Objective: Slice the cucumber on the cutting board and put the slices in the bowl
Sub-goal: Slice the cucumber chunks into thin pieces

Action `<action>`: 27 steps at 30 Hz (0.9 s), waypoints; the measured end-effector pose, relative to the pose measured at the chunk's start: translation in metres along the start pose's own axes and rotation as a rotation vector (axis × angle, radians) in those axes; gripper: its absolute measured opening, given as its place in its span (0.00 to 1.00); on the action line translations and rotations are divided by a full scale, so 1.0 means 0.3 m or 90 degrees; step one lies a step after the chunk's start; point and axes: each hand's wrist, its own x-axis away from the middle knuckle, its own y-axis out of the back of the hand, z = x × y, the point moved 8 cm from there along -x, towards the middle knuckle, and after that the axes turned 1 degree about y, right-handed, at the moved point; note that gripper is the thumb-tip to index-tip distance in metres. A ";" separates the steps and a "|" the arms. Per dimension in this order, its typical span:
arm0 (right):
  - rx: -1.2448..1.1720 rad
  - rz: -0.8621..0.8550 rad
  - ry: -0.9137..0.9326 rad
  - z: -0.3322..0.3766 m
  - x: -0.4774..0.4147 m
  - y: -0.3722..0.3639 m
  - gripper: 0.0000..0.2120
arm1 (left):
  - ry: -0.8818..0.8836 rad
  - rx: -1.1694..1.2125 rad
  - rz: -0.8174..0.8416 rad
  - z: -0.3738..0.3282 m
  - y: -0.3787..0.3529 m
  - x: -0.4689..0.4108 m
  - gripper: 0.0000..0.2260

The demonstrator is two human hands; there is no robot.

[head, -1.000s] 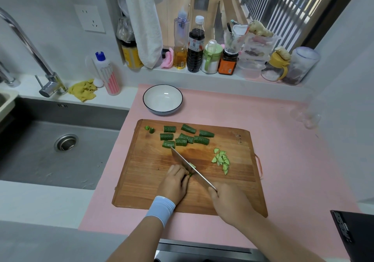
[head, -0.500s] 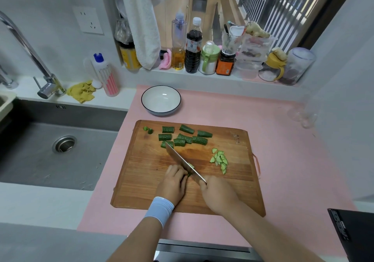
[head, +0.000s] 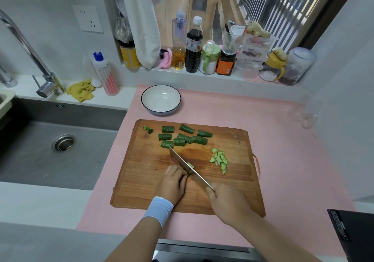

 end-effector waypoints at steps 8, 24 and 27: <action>0.003 0.011 -0.031 0.033 -0.051 -0.031 0.17 | 0.010 -0.012 0.008 -0.001 -0.001 -0.002 0.05; 0.004 -0.022 -0.016 0.055 -0.029 -0.016 0.16 | 0.009 -0.012 0.004 -0.011 0.015 0.006 0.06; 0.009 -0.020 -0.010 0.039 -0.013 -0.004 0.18 | 0.003 -0.010 0.000 -0.014 0.017 0.003 0.05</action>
